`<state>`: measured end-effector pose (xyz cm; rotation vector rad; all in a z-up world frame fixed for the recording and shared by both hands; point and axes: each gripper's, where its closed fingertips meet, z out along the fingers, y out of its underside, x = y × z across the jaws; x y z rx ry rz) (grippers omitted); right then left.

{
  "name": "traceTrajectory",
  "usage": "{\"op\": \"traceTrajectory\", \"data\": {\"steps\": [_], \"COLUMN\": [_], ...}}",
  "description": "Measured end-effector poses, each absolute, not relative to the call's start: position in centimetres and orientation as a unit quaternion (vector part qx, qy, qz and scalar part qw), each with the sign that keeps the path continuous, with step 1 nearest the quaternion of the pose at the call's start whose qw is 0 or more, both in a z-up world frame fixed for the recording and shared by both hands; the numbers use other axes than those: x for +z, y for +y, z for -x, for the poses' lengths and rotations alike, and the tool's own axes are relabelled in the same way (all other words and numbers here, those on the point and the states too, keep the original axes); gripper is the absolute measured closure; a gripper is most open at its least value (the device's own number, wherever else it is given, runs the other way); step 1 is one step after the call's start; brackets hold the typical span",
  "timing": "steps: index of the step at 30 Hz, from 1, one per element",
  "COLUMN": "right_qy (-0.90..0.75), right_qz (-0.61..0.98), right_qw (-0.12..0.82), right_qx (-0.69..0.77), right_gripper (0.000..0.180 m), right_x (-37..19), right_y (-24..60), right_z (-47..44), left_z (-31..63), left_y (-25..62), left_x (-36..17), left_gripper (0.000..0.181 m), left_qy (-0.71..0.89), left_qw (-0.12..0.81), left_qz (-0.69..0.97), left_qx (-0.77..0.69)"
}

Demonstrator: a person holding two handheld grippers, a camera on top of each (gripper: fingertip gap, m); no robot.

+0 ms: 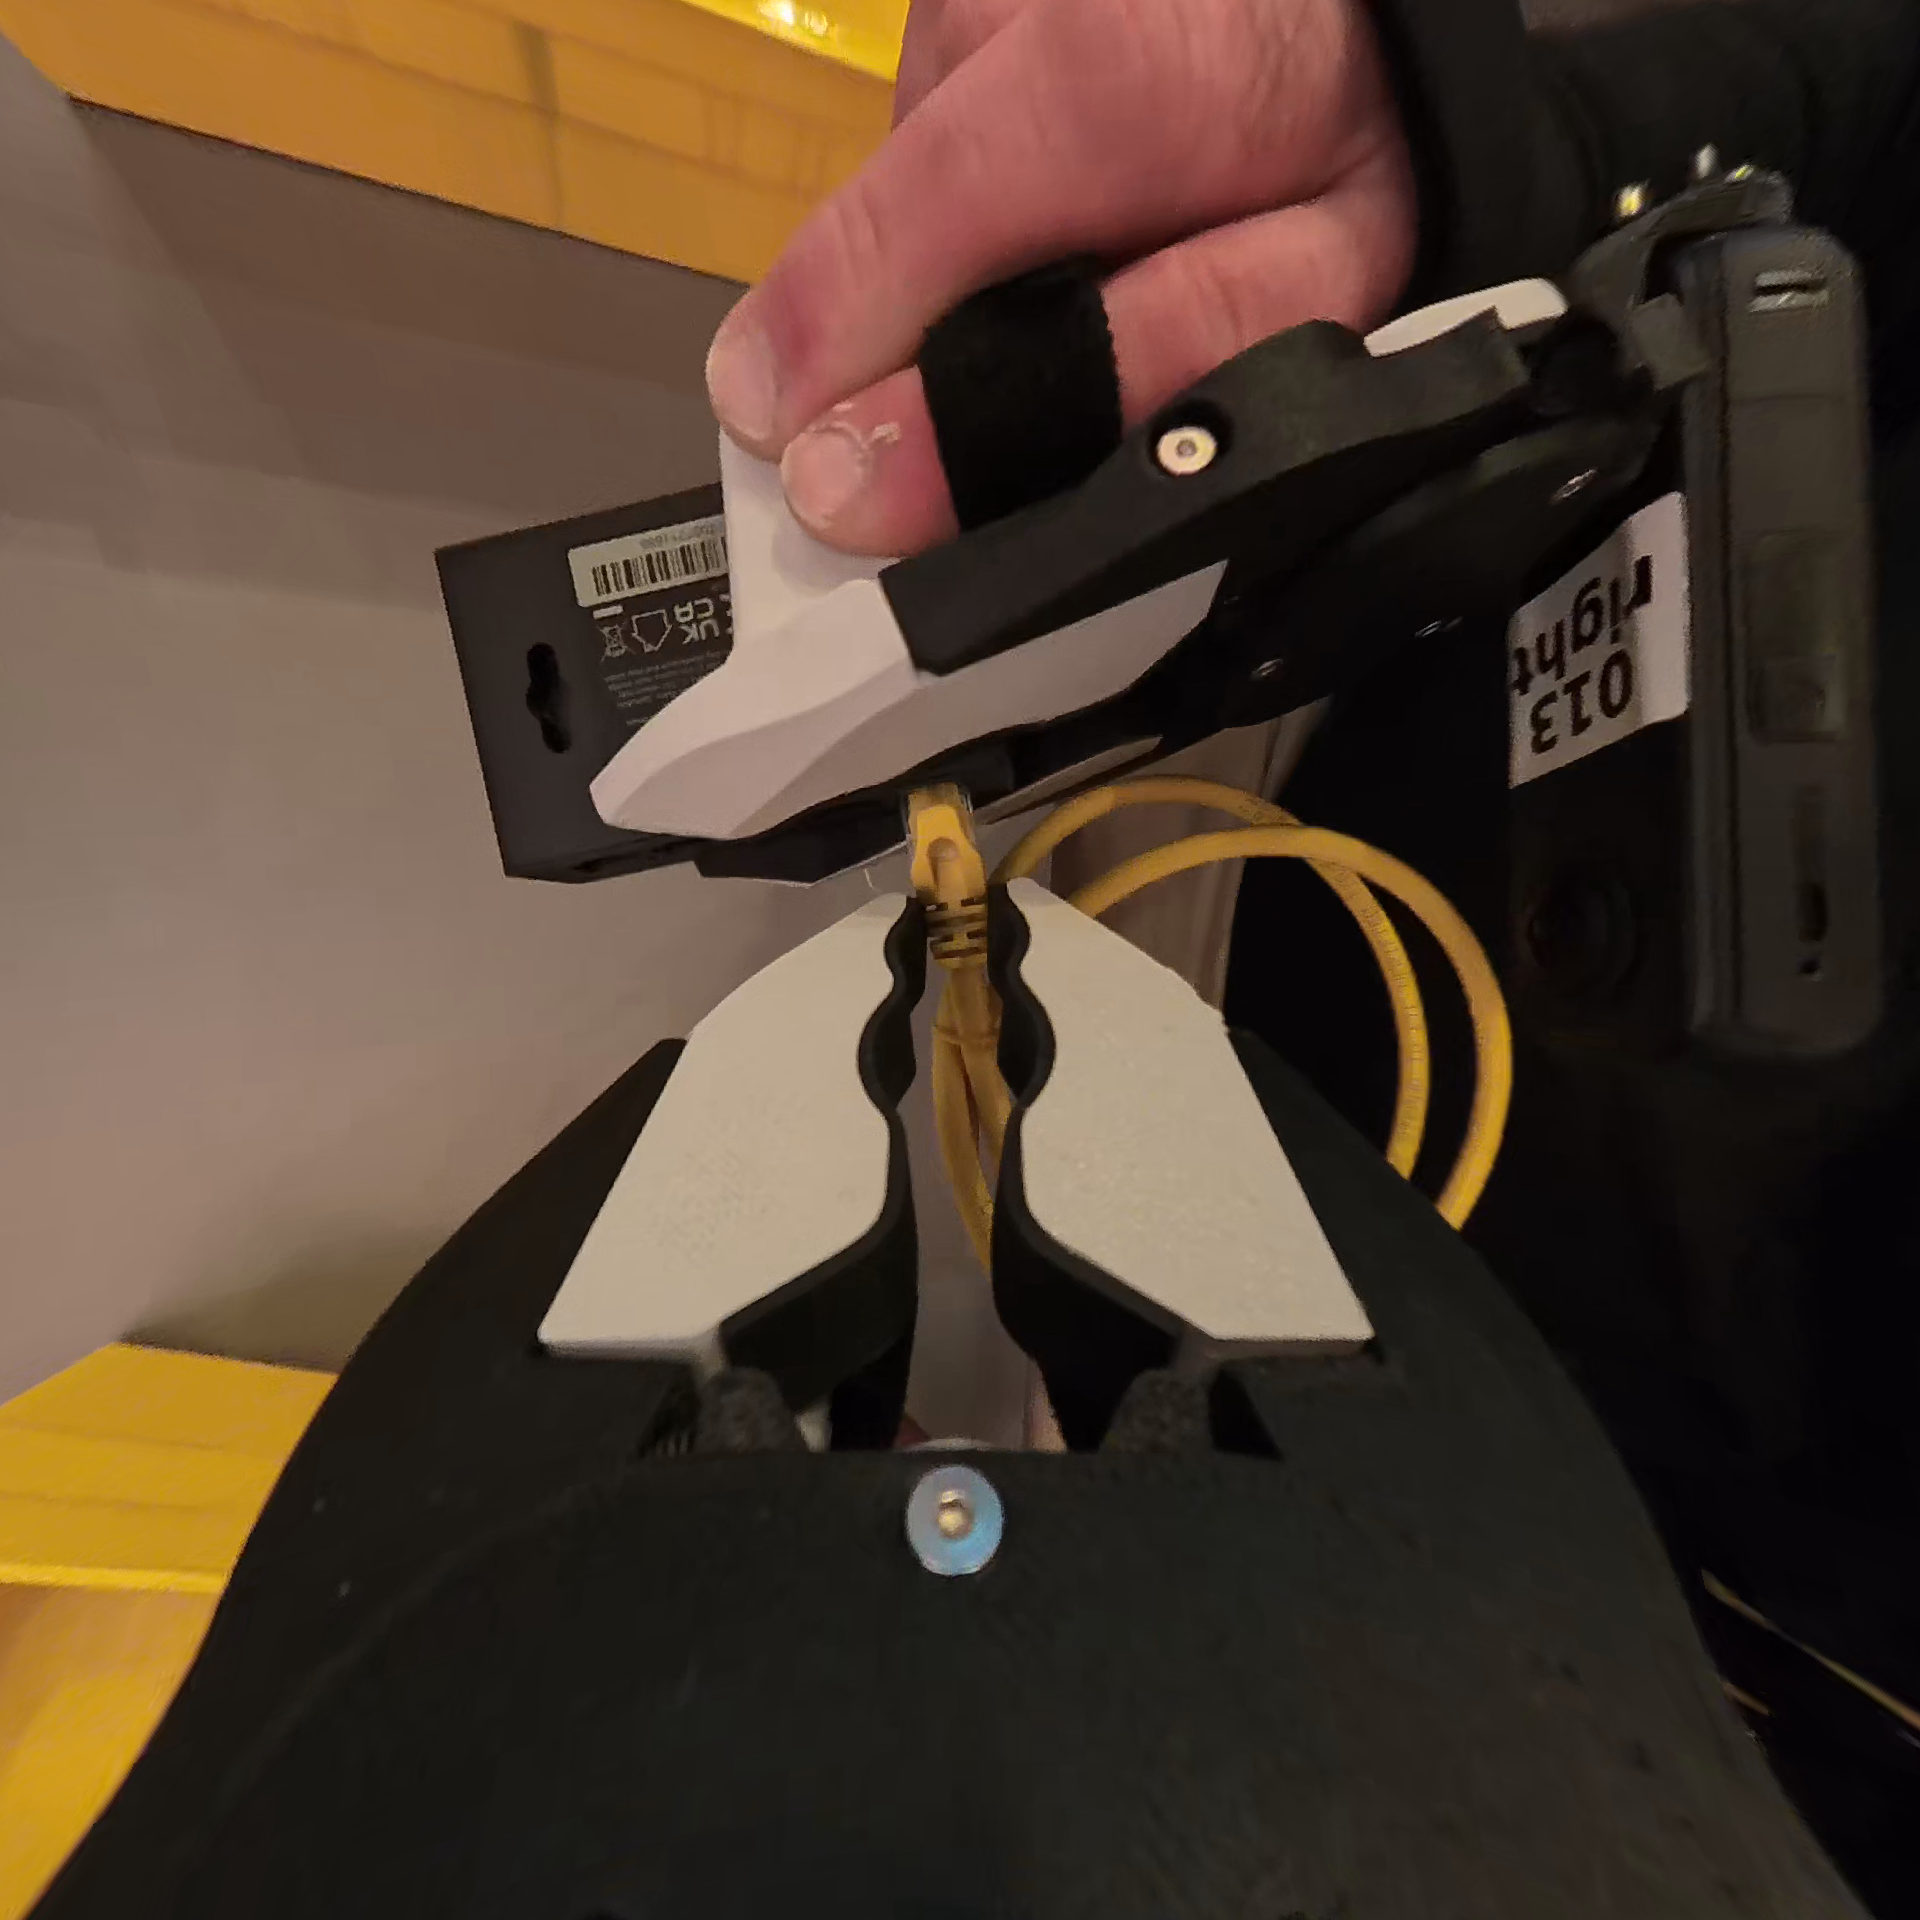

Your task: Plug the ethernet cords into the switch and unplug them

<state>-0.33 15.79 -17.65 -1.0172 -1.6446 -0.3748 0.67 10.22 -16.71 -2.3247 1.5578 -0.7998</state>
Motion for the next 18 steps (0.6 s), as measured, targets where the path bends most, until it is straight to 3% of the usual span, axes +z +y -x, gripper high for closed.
{"op": "traceTrajectory", "data": {"steps": [4,13,15,18], "right_qy": [-0.684,-0.687,-0.682,-0.680], "right_qz": [0.441,0.439,0.454,0.468], "right_qw": [0.559,0.560,0.555,0.547], "right_qx": [-0.156,-0.146,-0.144,-0.140], "right_gripper": [0.139,0.149,0.145,0.146], "right_x": [-17.2,-17.1,-17.1,-17.6], "right_y": [16.3,15.8,16.4,16.9], "right_z": [0.1,-0.4,-0.8,-1.3], "left_z": [-0.6,-1.0,-0.4,2.4], "left_y": [10.3,10.0,10.5,11.0], "left_x": [-16.3,-15.7,-15.0,-13.3], "left_gripper": [0.170,0.169,0.146,0.140], "left_qy": [0.527,0.515,0.513,0.505], "left_qw": [0.121,0.134,0.162,0.213], "left_qz": [0.794,0.788,0.790,0.790], "left_qx": [-0.278,-0.309,-0.296,-0.274]}}
